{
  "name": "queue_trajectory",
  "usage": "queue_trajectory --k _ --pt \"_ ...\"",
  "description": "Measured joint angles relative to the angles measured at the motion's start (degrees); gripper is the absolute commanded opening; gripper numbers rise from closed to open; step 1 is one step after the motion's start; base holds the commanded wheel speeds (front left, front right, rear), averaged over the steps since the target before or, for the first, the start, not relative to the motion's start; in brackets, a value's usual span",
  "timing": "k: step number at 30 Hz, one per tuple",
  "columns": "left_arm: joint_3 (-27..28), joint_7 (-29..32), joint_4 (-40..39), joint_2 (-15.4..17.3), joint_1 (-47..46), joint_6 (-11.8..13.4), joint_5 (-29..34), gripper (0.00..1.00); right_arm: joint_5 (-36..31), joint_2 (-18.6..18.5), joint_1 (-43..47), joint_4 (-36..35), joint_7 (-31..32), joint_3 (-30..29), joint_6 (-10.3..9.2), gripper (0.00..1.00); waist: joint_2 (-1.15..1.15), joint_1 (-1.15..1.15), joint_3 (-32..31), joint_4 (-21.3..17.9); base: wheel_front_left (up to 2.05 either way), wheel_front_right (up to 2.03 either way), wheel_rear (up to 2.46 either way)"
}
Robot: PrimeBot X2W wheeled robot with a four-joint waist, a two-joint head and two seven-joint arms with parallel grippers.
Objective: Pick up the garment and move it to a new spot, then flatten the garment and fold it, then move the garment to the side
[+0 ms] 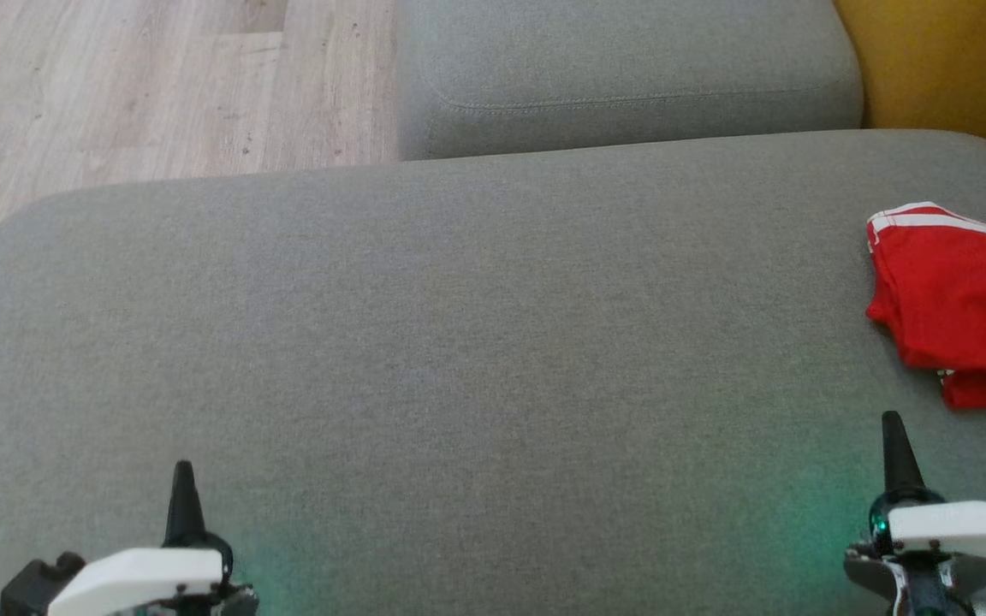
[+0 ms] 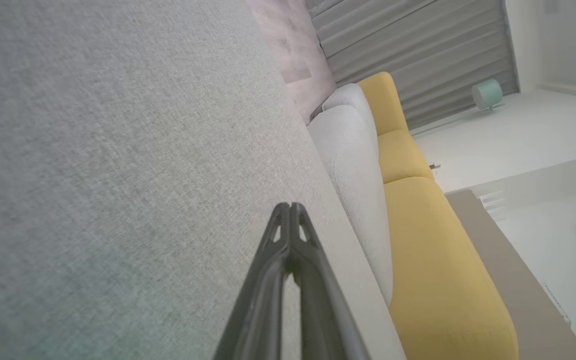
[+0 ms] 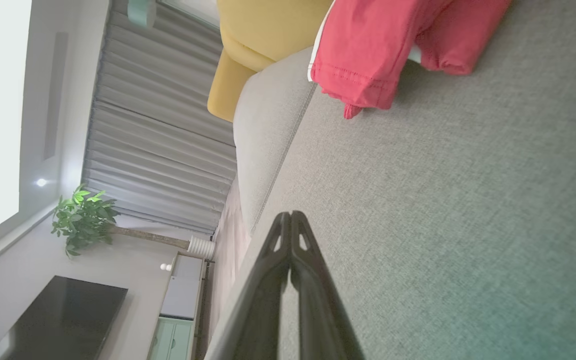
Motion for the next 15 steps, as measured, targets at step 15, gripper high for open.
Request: queue_trajectory --k 15 --pt "1.8 2.3 -0.9 0.0 -1.5 -0.8 -8.7 0.00 9.8 0.0 -1.7 -1.0 1.9 -0.5 0.00 0.00 0.00 0.00 0.3 -0.4 0.00 0.00 0.00"
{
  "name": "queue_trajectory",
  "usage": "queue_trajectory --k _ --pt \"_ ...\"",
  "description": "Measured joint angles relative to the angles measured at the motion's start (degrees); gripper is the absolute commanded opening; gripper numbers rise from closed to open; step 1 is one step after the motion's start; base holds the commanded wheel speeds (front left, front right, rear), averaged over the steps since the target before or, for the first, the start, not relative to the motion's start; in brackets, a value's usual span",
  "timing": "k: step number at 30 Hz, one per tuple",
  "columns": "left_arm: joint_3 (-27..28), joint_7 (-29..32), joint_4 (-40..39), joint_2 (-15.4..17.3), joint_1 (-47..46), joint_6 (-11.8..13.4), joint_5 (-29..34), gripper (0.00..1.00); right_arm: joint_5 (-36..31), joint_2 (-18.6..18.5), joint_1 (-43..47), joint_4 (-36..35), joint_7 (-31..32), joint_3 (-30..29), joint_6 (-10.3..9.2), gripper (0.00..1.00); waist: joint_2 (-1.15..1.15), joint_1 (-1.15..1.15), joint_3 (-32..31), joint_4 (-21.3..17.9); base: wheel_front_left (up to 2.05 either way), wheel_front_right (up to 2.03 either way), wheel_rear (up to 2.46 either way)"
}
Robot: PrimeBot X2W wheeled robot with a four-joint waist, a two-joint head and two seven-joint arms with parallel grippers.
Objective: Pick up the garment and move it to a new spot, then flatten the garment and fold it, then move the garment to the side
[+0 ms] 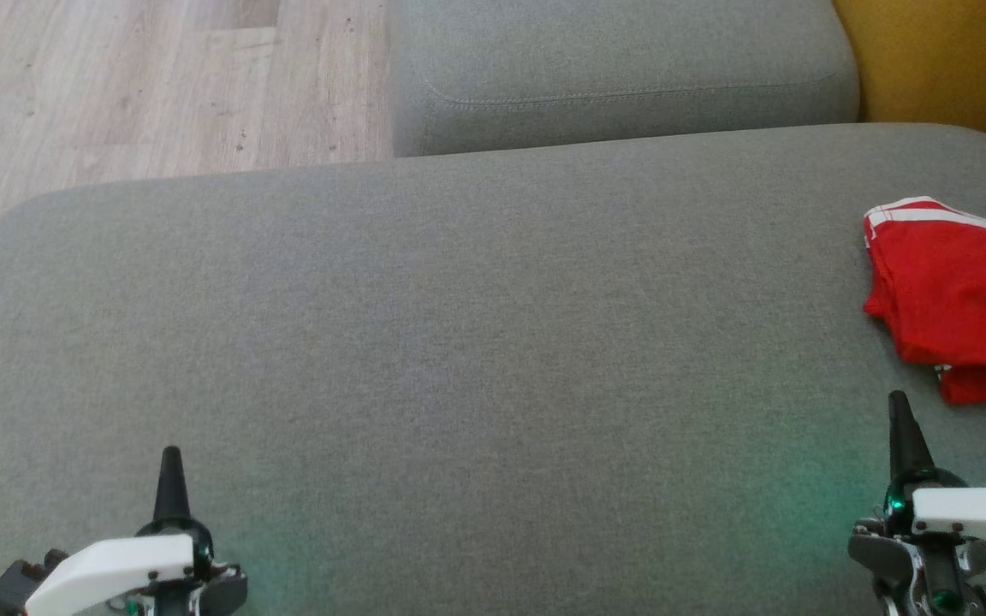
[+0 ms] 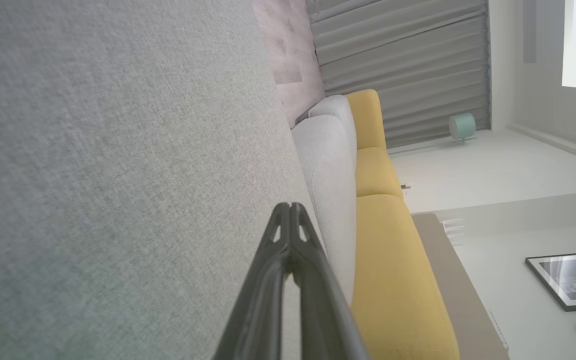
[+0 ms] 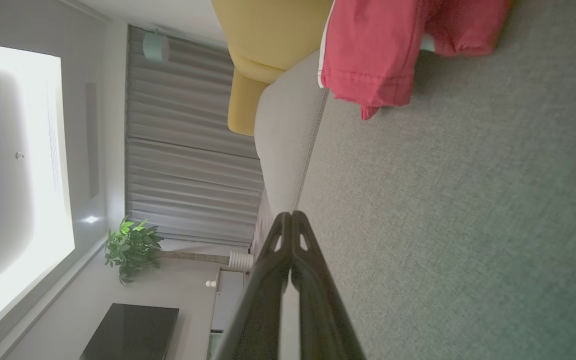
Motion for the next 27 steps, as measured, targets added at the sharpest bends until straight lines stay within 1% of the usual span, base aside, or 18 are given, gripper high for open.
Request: queue_trajectory --k 19,20,27 --pt "2.1 3.2 -1.3 -0.1 -1.5 -0.8 -12.6 0.00 13.8 0.0 -2.1 -1.1 2.8 -1.1 -0.01 0.00 0.00 0.00 0.5 -0.6 0.00 0.00 0.00" --pt "2.2 3.3 -1.4 -0.1 -1.7 -1.2 -13.2 0.00 14.5 0.0 -2.2 -1.2 3.1 -1.2 -0.01 0.00 0.00 0.00 0.5 -0.6 0.00 0.00 0.00" --pt "2.3 3.5 -1.5 -0.1 -2.3 -1.2 -13.7 0.00 15.2 0.0 -2.2 -1.3 3.1 -1.2 -0.01 0.00 0.00 0.00 0.5 -0.6 0.00 0.00 0.00"
